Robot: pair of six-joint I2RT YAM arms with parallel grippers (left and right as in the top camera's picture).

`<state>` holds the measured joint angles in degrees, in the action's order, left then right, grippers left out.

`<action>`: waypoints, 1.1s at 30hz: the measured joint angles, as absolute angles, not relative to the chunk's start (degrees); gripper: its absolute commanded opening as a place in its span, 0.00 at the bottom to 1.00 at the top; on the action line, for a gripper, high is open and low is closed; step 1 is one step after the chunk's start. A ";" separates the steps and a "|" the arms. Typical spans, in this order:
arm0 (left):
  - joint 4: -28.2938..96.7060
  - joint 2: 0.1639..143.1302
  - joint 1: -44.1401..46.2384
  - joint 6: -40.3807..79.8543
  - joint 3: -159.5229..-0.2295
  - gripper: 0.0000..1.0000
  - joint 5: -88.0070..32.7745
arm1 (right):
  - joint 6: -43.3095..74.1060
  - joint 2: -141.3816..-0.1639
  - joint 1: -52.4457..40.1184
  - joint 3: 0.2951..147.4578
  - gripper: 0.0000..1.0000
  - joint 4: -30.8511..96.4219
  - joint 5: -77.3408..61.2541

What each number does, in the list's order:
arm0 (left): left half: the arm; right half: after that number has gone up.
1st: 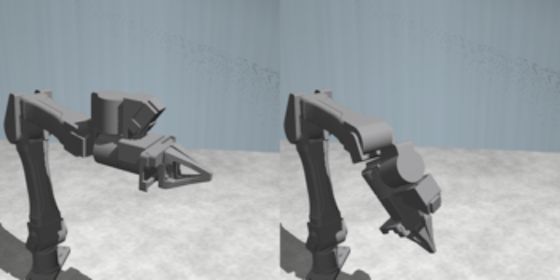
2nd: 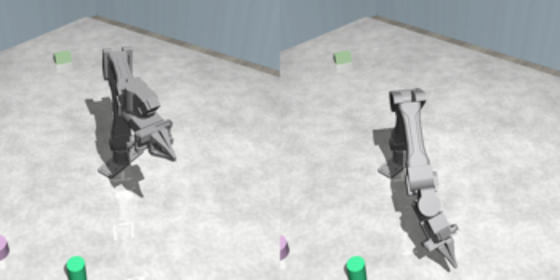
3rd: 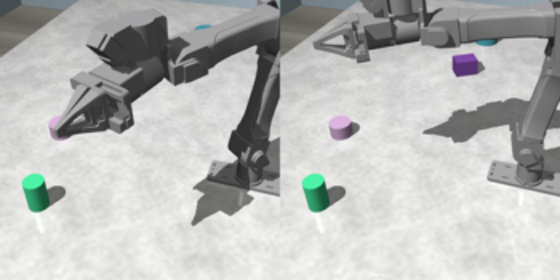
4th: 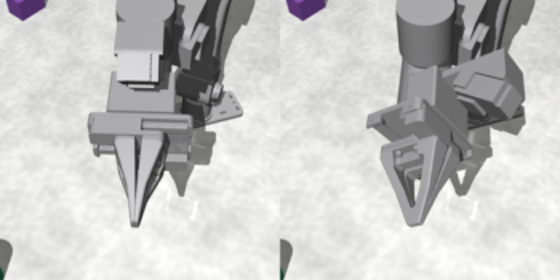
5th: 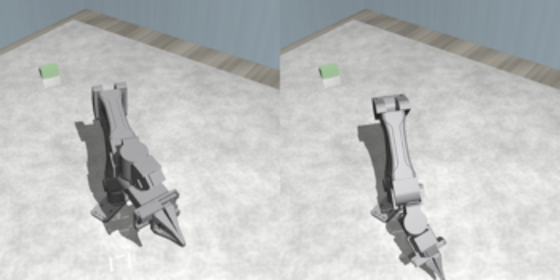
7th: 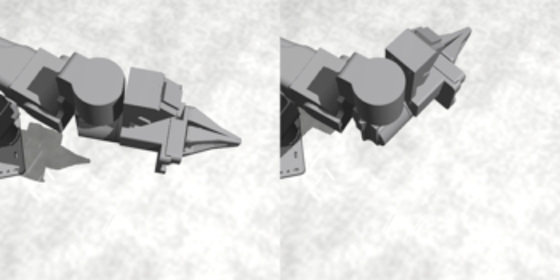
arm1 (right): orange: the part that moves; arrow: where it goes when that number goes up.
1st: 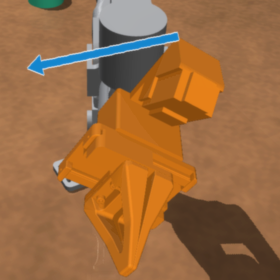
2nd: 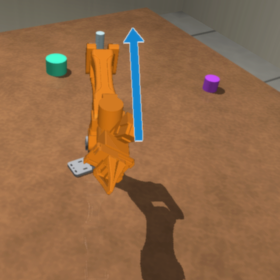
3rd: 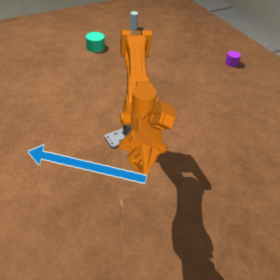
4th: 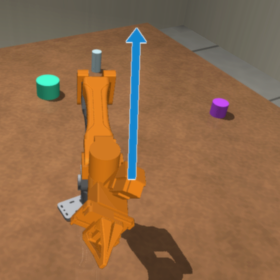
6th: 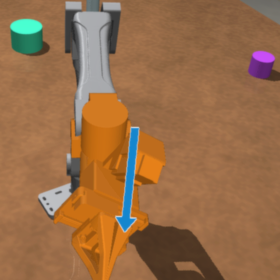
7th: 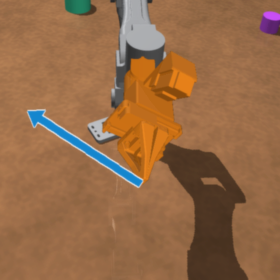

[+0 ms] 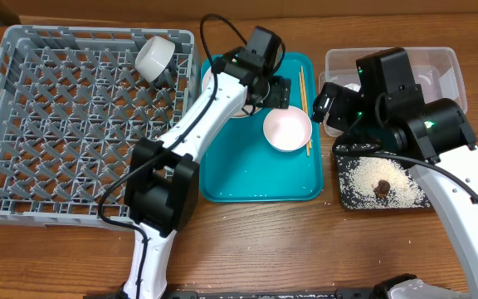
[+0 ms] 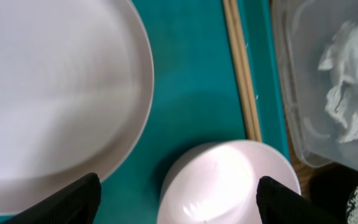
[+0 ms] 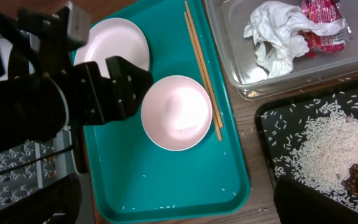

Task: Sort waste into correct bins and load items into the dishwasher
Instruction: 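Reach the left gripper to the pink bowl and grasp its rim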

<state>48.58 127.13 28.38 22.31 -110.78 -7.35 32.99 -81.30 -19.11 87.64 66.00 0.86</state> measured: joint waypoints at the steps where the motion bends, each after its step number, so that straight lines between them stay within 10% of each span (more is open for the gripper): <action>1: 49.21 127.37 28.45 22.79 -110.67 0.81 -7.73 | 32.99 -81.30 -19.11 87.64 1.00 66.00 0.86; 33: 52.75 132.07 28.93 25.47 -110.61 0.04 -8.80 | 32.99 -81.30 -19.11 87.64 1.00 66.00 0.86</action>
